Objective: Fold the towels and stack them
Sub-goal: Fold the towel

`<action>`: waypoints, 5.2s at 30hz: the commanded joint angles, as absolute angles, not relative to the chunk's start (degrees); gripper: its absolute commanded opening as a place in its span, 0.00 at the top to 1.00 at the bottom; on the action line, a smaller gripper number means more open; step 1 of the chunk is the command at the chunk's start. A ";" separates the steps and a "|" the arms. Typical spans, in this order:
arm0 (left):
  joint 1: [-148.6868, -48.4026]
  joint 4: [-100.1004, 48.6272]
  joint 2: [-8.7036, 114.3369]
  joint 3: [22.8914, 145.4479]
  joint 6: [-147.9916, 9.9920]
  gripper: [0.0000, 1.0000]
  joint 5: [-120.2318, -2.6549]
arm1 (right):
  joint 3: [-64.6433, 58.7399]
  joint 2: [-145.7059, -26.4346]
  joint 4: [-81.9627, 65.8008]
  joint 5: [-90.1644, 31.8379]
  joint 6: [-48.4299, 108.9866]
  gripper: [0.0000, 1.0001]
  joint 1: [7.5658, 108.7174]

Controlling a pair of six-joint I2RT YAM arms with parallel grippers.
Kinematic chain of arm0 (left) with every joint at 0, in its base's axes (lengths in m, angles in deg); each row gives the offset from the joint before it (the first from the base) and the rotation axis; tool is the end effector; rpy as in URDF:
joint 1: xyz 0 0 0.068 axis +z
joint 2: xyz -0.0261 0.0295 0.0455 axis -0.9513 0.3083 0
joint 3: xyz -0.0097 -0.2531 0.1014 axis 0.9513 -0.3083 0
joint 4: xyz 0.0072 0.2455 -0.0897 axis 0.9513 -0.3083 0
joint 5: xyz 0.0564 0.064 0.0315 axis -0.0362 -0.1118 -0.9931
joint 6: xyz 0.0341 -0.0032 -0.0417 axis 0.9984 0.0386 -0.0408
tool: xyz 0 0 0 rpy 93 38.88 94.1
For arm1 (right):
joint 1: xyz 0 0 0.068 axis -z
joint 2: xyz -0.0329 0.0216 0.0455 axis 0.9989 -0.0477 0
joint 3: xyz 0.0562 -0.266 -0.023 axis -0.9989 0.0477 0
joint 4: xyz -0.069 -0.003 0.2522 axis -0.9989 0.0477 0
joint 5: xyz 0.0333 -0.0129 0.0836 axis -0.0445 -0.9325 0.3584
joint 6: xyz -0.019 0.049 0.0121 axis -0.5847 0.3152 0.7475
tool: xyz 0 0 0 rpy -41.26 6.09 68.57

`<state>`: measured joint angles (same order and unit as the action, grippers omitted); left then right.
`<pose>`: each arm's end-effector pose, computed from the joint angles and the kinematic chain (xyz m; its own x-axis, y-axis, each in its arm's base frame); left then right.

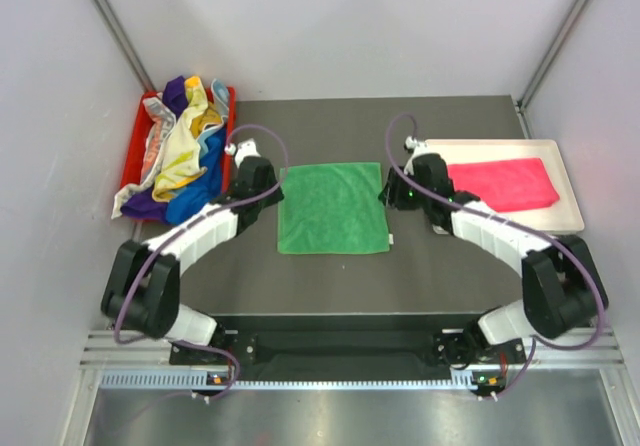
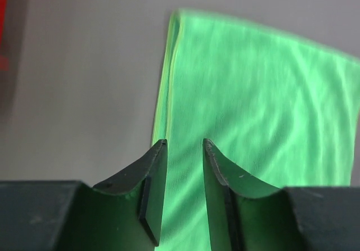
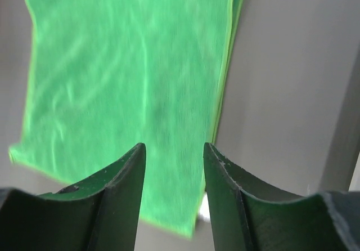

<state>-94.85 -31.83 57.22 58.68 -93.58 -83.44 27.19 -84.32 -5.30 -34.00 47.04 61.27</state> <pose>0.2778 -0.1077 0.2241 -0.5683 -0.3829 -0.7283 -0.1653 0.9202 -0.3548 0.2647 0.1309 0.2201 -0.6873 0.1094 -0.7181 -0.2159 0.9132 0.3457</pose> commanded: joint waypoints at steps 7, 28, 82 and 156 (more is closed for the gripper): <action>-90.33 -26.34 79.95 80.17 -86.34 0.72 -84.13 | 10.11 -102.00 -10.52 -31.18 43.51 0.55 67.49; -88.39 -33.64 89.56 89.17 -90.20 0.63 -79.64 | 1.32 -113.45 -10.87 -28.54 44.29 0.56 70.13; -87.08 -36.89 90.79 92.68 -95.56 0.97 -77.53 | 15.03 -107.47 -14.30 -26.43 48.51 0.59 63.71; -87.16 -38.12 84.64 84.25 -90.11 0.85 -64.87 | -12.22 -124.26 -5.25 -35.66 45.52 0.95 68.63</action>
